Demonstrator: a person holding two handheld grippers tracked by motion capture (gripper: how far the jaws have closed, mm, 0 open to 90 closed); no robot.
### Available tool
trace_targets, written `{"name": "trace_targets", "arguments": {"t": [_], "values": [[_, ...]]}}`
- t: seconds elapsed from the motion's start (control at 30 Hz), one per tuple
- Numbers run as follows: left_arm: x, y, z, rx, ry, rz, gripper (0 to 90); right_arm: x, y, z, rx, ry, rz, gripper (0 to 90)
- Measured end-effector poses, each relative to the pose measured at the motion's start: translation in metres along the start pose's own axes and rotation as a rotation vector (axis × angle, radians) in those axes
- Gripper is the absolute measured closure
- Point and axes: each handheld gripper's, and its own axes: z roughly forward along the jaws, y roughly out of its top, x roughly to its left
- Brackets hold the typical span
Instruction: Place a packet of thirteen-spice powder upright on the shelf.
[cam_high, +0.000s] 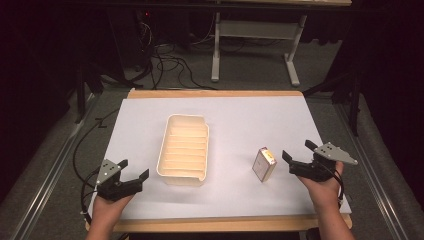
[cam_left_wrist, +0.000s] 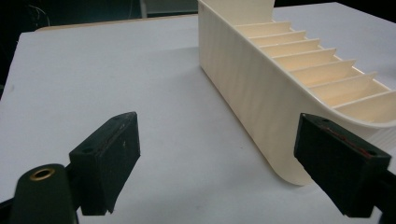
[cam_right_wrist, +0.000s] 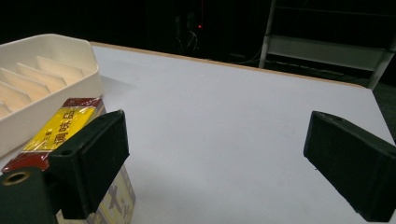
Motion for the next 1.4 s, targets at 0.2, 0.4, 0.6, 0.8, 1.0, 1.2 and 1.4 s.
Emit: {"name": "trace_targets", "arguments": {"t": [0.2,0.4,0.6,0.8,1.0,1.2,1.4], "values": [[-0.001,-0.001,0.001,0.004,-0.005,0.002,15.2,-0.003,-0.001,-0.003,0.003,-0.008,0.015,7.6],[0.0,0.0,0.001,0.006,-0.005,0.003,15.2,-0.006,-0.003,-0.003,0.004,-0.002,0.018,9.3],[-0.001,-0.001,0.002,0.012,-0.007,0.009,15.2,-0.007,-0.001,-0.007,-0.008,0.006,0.028,9.2],[-0.001,-0.002,0.002,0.017,-0.009,0.014,15.3,0.004,0.006,-0.01,-0.038,0.058,0.031,7.5],[-0.002,-0.002,0.002,0.018,-0.009,0.012,15.3,0.017,0.01,-0.01,-0.053,0.11,0.02,6.6],[-0.002,-0.002,0.002,0.021,-0.01,0.013,15.3,0.033,0.01,-0.006,-0.043,0.158,0.0,6.6],[-0.002,-0.002,0.002,0.021,-0.01,0.012,15.3,0.042,0.008,-0.002,-0.03,0.171,-0.011,7.0]]}}
